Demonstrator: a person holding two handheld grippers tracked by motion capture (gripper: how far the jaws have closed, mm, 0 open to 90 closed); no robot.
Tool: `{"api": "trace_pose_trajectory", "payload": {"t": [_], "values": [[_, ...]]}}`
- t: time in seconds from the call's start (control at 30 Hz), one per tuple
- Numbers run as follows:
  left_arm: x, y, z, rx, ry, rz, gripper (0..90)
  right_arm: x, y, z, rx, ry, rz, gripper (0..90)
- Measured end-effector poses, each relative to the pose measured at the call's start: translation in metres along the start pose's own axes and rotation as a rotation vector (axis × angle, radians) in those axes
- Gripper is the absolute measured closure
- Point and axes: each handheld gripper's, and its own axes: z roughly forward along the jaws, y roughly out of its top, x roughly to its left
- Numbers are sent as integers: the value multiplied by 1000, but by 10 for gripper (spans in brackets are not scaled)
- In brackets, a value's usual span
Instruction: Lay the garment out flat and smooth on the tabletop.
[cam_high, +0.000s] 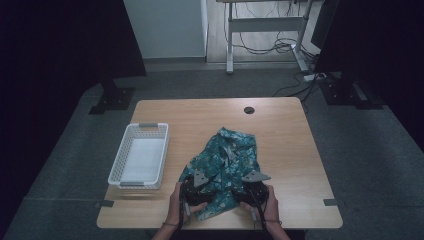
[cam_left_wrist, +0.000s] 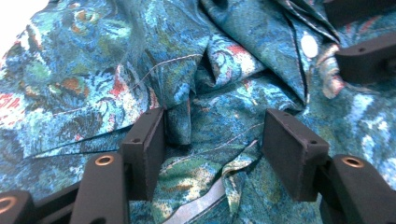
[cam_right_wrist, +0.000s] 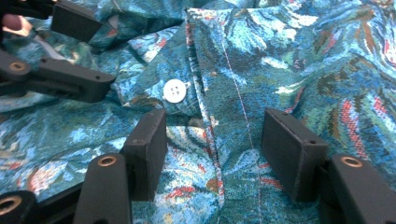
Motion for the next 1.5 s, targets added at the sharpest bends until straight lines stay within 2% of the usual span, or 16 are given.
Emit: {"api": "trace_pose_trajectory", "payload": {"t": [0.4, 0.5, 0.67, 0.8, 0.9, 1.1, 1.23, 1.4, 1.47, 1.5], "values": [[-25, -9, -8, -4, -36, 35, 384, -5, -10, -7, 18, -6, -7, 415], [-31, -11, -12, 0, -53, 51, 381, -6, -16, -14, 21, -1, -13, 417], [-35, -13, -14, 3, -62, 61, 378, -9, -19, -23, 11, 0, -8, 415], [-34, -13, -14, 1, -63, 59, 376, -8, -12, -31, -32, -10, -11, 406], [-34, -14, -14, -3, -63, 58, 376, -7, -8, -31, -41, -13, -14, 406], [-34, -14, -14, -10, -64, 59, 376, -2, 4, -23, -65, -12, -15, 427], [-34, -15, -14, -12, -64, 59, 376, 3, 11, -15, -60, -4, -26, 450], [-34, -15, -14, -14, -64, 62, 376, 7, 16, -8, -61, -1, -37, 538], [-34, -16, -14, -17, -64, 60, 376, 7, 16, -7, -61, -6, -31, 617], [-34, -16, -14, -18, -65, 61, 376, 5, 15, -6, -63, -7, -23, 707]]}}
